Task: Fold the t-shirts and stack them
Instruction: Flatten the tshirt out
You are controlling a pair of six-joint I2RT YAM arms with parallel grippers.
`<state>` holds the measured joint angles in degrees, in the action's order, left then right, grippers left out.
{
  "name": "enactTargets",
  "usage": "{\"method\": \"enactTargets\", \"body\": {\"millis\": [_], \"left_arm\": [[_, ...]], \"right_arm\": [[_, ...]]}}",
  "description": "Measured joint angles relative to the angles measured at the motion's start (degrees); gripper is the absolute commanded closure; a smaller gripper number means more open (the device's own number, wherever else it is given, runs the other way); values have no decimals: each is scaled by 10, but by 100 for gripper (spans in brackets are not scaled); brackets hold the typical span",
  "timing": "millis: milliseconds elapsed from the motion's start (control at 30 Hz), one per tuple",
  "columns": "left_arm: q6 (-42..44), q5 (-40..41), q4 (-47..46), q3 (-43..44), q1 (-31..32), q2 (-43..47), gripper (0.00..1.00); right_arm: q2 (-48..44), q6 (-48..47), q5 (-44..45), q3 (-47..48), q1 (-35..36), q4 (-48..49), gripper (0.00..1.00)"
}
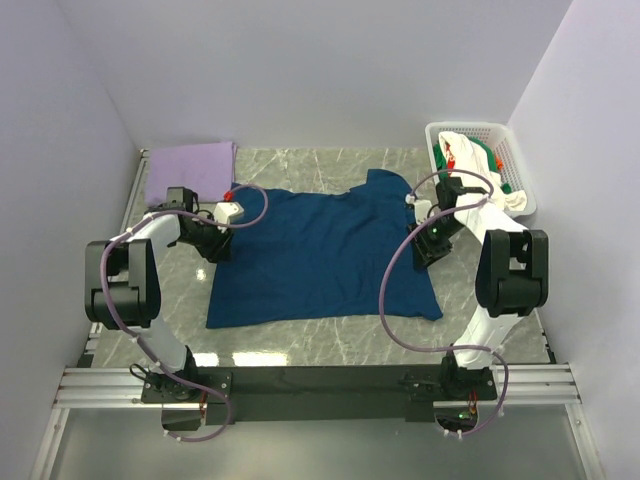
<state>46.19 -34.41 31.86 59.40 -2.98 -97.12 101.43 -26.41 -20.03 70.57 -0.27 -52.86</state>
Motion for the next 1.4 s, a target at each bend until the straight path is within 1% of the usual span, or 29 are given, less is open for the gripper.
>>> {"method": "enactTargets", "body": {"millis": [33,67,133,267,300,333,400,433,500,633,767,867,1000,1100,1167,1233,1267,1300,1333,1367,1400], "left_arm": [[-2,3,0,0,0,-2,57],[-4,4,0,0,0,-3,57],[-4,4,-2,0,0,-2,57],[-4,4,-2,0,0,-2,57],[-4,4,-2,0,0,-2,57],[-3,4,-2,0,0,-2,57],[-3,4,-3,0,0,-2,58],[-3,4,-3,0,0,-2,58],[-4,3,-3,0,0,-2,58],[-4,2,-3,0,-1,-2,59],[-4,2,-3,0,-5,-2,59],[-5,-2,-3,0,-9,-2,59],[-25,-24,1,4,-24,-2,59],[-42,-74,21,31,-63,-4,60],[-51,-108,28,56,-91,-6,60],[-54,-131,29,68,-113,-5,60],[-54,-138,30,68,-119,-4,60],[-54,-144,34,68,-122,-4,60],[-54,-149,36,67,-123,-4,60],[-54,-153,36,64,-123,-4,60],[-54,-154,37,62,-122,-3,60]], "right_arm": [[3,1,-5,2,-3,-10,42],[5,2,-7,5,-4,-17,40],[5,7,-6,5,-8,-23,38],[5,15,10,3,-19,-21,37],[5,15,12,2,-23,-22,41],[5,14,12,2,-27,-24,49],[9,7,4,2,-32,-36,59],[12,5,-2,2,-34,-43,69],[27,-3,-23,2,-35,-60,77],[60,-10,-69,23,-32,-107,100],[67,-10,-102,74,-12,-131,100],[61,-1,-123,106,41,-130,100],[62,35,-143,135,165,-106,100],[93,68,-159,164,251,-77,100],[129,91,-165,178,293,-44,100],[159,109,-165,179,319,-19,100],[171,117,-166,179,329,-11,95],[180,124,-166,178,338,-4,81],[184,131,-167,175,343,0,72],[184,132,-167,174,345,-1,66],[183,132,-168,173,345,-2,54]]}}
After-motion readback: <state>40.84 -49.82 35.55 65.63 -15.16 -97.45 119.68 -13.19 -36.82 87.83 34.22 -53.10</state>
